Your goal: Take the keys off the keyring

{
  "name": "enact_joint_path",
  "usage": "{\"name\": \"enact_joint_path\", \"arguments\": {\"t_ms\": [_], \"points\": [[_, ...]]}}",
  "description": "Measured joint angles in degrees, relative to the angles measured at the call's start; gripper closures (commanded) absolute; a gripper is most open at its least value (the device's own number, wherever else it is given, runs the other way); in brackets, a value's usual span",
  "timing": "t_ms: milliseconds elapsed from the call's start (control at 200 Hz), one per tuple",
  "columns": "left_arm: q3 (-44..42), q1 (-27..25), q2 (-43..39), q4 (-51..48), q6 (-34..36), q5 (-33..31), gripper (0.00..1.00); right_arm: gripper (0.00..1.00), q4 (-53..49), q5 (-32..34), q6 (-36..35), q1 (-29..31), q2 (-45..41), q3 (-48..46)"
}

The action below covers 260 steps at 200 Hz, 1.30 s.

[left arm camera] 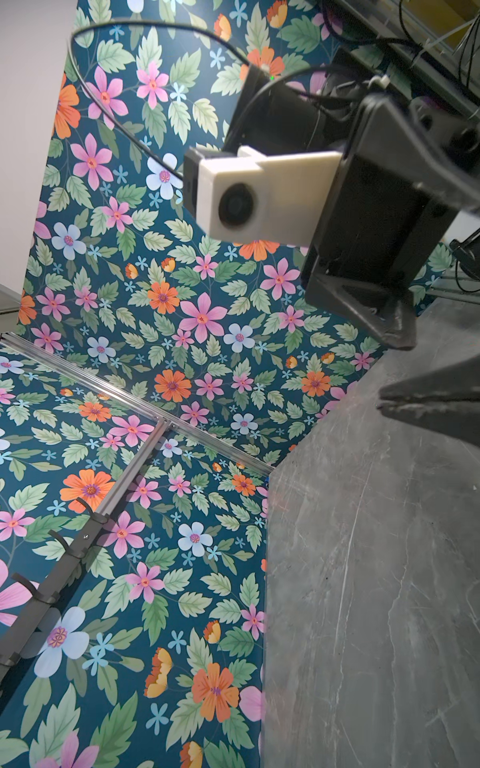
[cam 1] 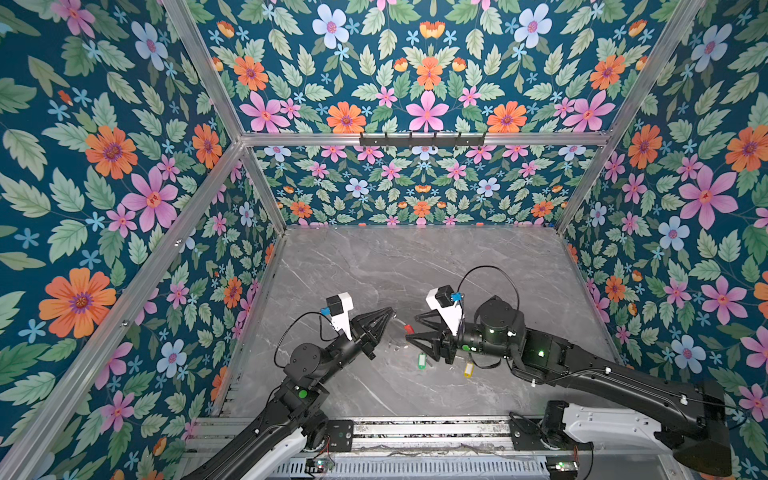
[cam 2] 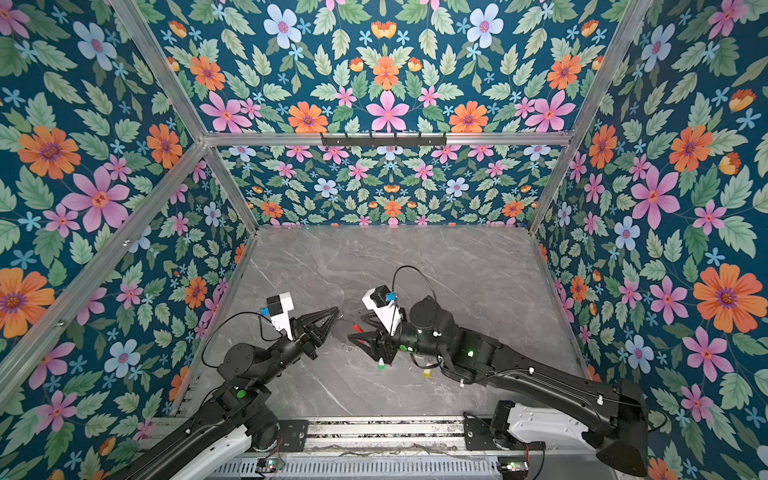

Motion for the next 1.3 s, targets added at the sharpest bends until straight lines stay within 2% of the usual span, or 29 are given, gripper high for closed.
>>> {"name": "enact_joint_path", "arguments": {"t_ms": [215,320,450,510,550,640,670,700,715,825,930,1150,1270,1300], "points": [[1.0,0.0,-0.1,0.0,-1.1,0.4,1.0,0.42,-2.6,2.9,-2.5,0.3,6.1,3.3],[1.2,0.0,-1.0,0.0,-1.1,0.5,1.0,0.57,-3.5,3.4,-2.8,0.2,7.7,3.5],[1.4,0.0,-2.3,-1.0,-1.1,0.4,1.0,0.84,-3.6,2.3,-2.8,-0.4,8.6,2.8],[1.7,0.0,-2.6,-2.1,-1.0,0.0,0.73,0.94,-3.6,1.1,-2.8,-0.6,8.9,2.6],[1.9,0.0,-2.6,-2.8,-1.1,-0.2,0.59,1.0,-3.3,0.3,-2.7,-0.7,9.0,2.6],[2.5,0.0,-3.0,-4.0,-1.1,-0.6,0.38,1.0,-3.3,-0.7,-2.3,-1.3,9.5,2.5],[2.8,0.0,-3.1,-4.5,-1.1,-1.0,0.18,1.0,-3.1,-0.8,-2.3,-1.7,9.7,2.4],[3.0,0.0,-3.5,-5.0,-1.1,-1.4,0.04,1.0,-2.8,-1.8,-1.9,-2.4,9.9,2.2],[3.2,0.0,-3.6,-5.2,-1.1,-1.5,0.01,1.0,-2.6,-2.3,-1.7,-2.8,10.1,2.1],[5.2,0.0,-4.9,-7.8,0.3,-3.0,0.0,1.0,-1.3,-8.2,1.2,-6.6,12.1,1.4],[7.6,0.0,-6.3,-9.1,2.0,-4.3,0.0,1.0,-1.1,-13.8,4.4,-9.2,17.5,2.8],[8.1,0.0,-7.1,-9.2,3.9,-6.3,0.0,1.0,-3.7,-26.1,8.2,-10.3,35.6,10.8],[7.5,0.0,-7.1,-9.3,4.1,-6.9,0.0,1.0,-6.7,-29.0,9.6,-10.4,41.6,12.9],[7.3,0.0,-7.1,-9.3,4.1,-7.0,0.0,0.96,-7.4,-29.2,9.6,-10.3,42.7,13.6]]}}
